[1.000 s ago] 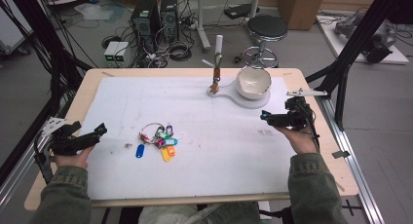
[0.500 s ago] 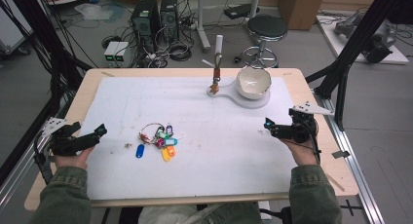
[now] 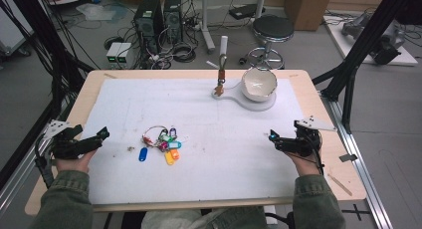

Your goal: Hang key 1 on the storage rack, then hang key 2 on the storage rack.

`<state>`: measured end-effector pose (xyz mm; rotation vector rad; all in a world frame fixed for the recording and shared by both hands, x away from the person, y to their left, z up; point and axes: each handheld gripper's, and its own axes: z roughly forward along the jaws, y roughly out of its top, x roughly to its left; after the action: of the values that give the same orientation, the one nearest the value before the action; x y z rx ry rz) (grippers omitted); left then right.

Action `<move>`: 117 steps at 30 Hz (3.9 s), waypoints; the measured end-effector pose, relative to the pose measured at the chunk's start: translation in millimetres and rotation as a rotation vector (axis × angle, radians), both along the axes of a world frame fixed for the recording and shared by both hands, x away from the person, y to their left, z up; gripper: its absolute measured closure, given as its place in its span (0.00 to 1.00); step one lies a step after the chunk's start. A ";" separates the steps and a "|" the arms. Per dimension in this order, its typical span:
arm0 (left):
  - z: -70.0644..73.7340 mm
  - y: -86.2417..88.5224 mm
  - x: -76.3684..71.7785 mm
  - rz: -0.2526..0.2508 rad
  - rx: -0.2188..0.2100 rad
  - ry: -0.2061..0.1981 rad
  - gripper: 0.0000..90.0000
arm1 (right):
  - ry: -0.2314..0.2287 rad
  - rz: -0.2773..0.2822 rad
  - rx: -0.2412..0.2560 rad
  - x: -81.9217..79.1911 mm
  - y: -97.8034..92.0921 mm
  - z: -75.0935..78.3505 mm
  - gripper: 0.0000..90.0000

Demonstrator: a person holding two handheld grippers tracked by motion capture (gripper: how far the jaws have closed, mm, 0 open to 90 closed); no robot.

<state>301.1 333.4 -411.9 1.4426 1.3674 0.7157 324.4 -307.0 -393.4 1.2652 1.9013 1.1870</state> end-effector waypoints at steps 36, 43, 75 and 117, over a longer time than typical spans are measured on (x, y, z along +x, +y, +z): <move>14.7 -28.8 14.3 -0.126 0.079 0.042 0.02 | -0.120 -0.047 0.016 -17.4 -5.8 -17.1 0.02; 19.9 -38.4 17.6 -0.149 0.093 0.034 0.02 | -0.126 -0.044 0.014 -18.7 -6.9 -16.6 0.02; 20.4 -77.1 39.1 -0.292 0.135 0.124 0.02 | -0.106 -0.039 0.014 -17.6 -7.0 -18.5 0.02; -4.7 -129.9 65.5 -0.442 0.236 0.268 0.04 | -0.094 -0.028 0.006 -17.6 -6.0 -19.8 0.02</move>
<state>366.6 203.6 -416.5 2.0041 1.1215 0.4129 306.8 -313.0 -413.3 1.2134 1.8083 1.2169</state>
